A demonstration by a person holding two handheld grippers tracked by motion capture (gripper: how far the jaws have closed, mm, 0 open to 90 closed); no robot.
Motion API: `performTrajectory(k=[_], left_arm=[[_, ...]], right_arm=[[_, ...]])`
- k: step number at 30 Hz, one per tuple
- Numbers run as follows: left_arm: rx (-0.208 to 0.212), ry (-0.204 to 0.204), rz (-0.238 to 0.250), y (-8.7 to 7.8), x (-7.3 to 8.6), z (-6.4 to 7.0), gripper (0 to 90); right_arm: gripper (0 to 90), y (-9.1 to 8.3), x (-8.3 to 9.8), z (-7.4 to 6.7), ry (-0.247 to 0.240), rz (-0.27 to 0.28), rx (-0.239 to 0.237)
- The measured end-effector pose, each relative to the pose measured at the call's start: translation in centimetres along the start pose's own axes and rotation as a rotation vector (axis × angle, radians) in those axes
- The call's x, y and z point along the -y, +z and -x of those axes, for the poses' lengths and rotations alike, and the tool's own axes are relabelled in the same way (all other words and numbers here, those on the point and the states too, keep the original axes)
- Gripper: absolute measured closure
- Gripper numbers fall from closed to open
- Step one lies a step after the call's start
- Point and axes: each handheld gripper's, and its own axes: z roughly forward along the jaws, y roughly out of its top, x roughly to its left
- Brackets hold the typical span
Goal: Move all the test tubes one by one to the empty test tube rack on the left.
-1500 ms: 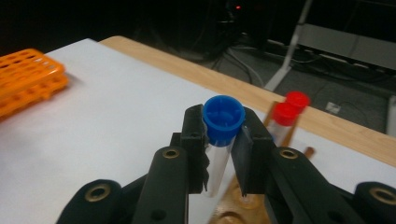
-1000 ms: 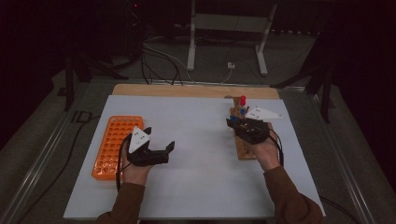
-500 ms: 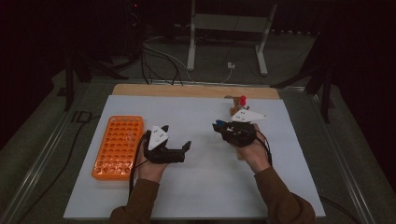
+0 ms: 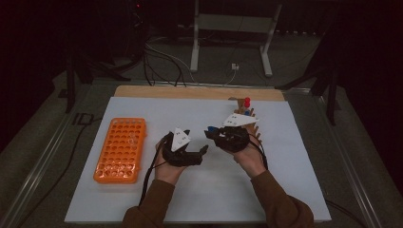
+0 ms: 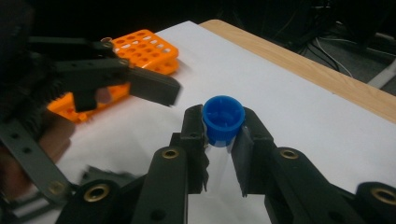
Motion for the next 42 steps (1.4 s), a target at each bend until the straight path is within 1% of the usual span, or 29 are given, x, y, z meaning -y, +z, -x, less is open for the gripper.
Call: performTrajectory(k=[3, 5, 6, 9, 10, 12, 14, 18, 26, 27, 30, 32, 34, 36, 38, 40, 42], left_arm=[[-0.002, -0.005, 0.003, 0.4, -0.1, 0.4, 25.9], [-0.005, -0.005, 0.002, 0.6, -0.2, 0.5, 33.2], [-0.001, -0.004, 0.003, 0.6, -0.2, 0.5, 36.7], [0.028, -0.004, 0.009, 0.7, -0.2, 0.4, 52.1], [0.031, -0.001, 0.006, 0.7, -0.2, 0.5, 58.1], [0.043, 0.003, 0.004, 0.7, -0.1, 0.5, 64.6], [0.035, 0.007, 0.003, 0.7, -0.1, 0.5, 67.3], [0.043, 0.001, 0.016, 0.7, -0.1, 0.5, 68.9], [0.052, 0.019, 0.017, 0.6, 0.0, 0.8, 76.7], [0.05, 0.022, 0.013, 0.6, 0.0, 0.8, 76.9], [0.046, 0.014, 0.01, 0.6, 0.1, 0.6, 77.1], [0.043, 0.005, 0.009, 0.4, 0.2, 0.4, 77.2], [0.037, -0.002, 0.009, 0.3, 0.3, 0.2, 77.3], [0.034, -0.011, 0.009, 0.1, 0.4, 0.0, 77.3], [0.025, -0.015, 0.007, -0.1, 0.6, -0.3, 77.3], [0.02, -0.024, 0.01, -0.5, 0.7, -0.5, 77.3], [0.011, -0.033, 0.01, -0.8, 0.8, -0.8, 77.3]], right_arm=[[76.2, 0.3, -0.1, -0.3, -0.001, 0.003, -0.015], [76.2, 0.3, -0.2, -0.4, 0.0, 0.002, -0.021], [76.2, 0.4, -0.2, -0.5, 0.003, 0.003, -0.026], [76.2, 0.4, -0.1, -0.5, 0.008, 0.004, -0.034], [76.2, 0.4, -0.1, -0.5, 0.01, 0.004, -0.036], [76.2, 0.4, -0.1, -0.5, 0.009, 0.004, -0.039], [76.2, 0.4, -0.1, -0.5, 0.009, 0.003, -0.043], [76.2, 0.5, 0.0, -0.6, 0.006, -0.001, -0.052], [75.6, 0.6, 0.0, -0.7, 0.01, -0.003, -0.066], [72.4, 0.6, 0.0, -0.6, 0.008, 0.002, -0.068], [57.7, 0.3, 0.0, -0.4, 0.023, 0.02, -0.091], [46.9, 0.1, 0.0, -0.2, 0.037, 0.03, -0.092], [36.9, -0.1, 0.1, 0.0, 0.041, 0.037, -0.079], [29.6, -0.2, 0.2, 0.1, 0.05, 0.039, -0.06], [20.0, -0.3, 0.3, 0.2, 0.052, 0.042, -0.039], [15.4, -0.4, 0.5, 0.4, 0.057, 0.041, -0.019], [13.5, -0.6, 0.7, 0.7, 0.066, 0.048, -0.018]])
